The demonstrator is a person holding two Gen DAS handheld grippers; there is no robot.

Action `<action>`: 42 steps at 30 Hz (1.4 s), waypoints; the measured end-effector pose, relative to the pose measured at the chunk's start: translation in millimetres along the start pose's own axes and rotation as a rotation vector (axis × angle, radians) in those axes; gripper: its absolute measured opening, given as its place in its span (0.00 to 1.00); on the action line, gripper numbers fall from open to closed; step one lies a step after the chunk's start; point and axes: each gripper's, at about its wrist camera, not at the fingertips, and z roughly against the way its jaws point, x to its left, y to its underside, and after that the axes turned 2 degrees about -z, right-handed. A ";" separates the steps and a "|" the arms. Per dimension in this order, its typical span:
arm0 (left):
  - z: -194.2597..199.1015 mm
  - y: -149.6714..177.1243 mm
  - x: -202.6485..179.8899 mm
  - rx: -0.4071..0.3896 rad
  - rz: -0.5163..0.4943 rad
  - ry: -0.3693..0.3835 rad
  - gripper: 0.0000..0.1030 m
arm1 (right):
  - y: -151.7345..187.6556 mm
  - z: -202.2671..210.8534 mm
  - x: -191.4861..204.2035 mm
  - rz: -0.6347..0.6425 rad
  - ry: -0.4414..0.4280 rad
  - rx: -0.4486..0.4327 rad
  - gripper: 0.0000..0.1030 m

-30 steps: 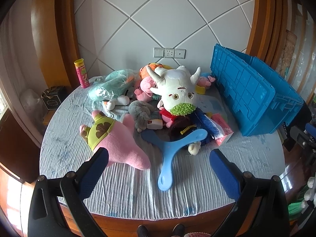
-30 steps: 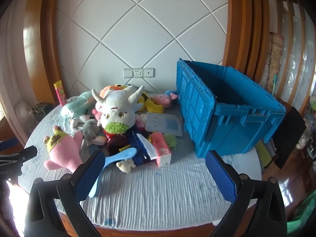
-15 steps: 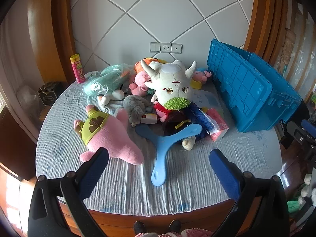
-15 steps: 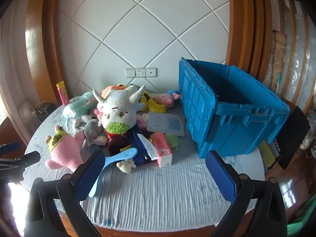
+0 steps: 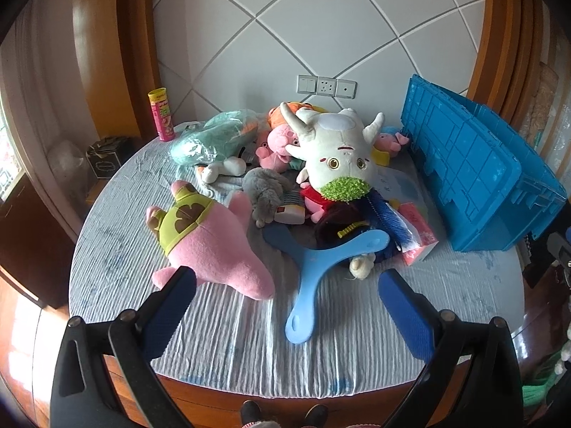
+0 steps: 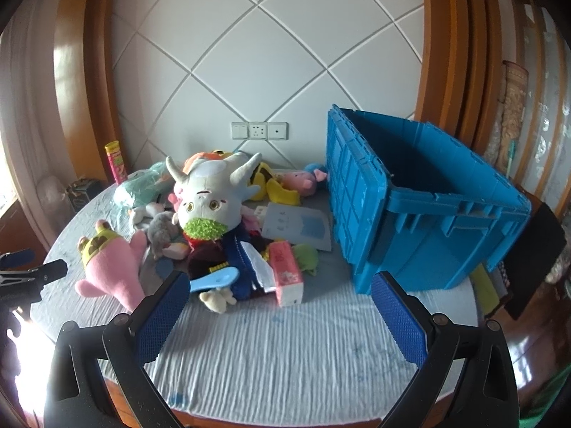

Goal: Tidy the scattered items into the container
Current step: 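Move the right gripper down onto the pink starfish plush and close it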

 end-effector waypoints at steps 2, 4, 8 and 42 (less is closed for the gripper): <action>-7.9 1.0 2.4 0.023 0.001 -0.019 1.00 | 0.6 -7.9 -2.0 0.009 -0.025 0.004 1.00; -16.4 2.3 7.1 0.046 0.013 -0.022 1.00 | 1.2 -18.2 -2.9 0.007 -0.039 0.014 1.00; -33.3 2.6 21.4 0.055 0.027 -0.009 1.00 | 1.7 -43.7 0.5 0.006 -0.076 0.061 1.00; -162.1 -24.5 221.4 0.131 -0.081 0.032 1.00 | 14.2 -166.7 211.2 0.049 -0.227 0.248 1.00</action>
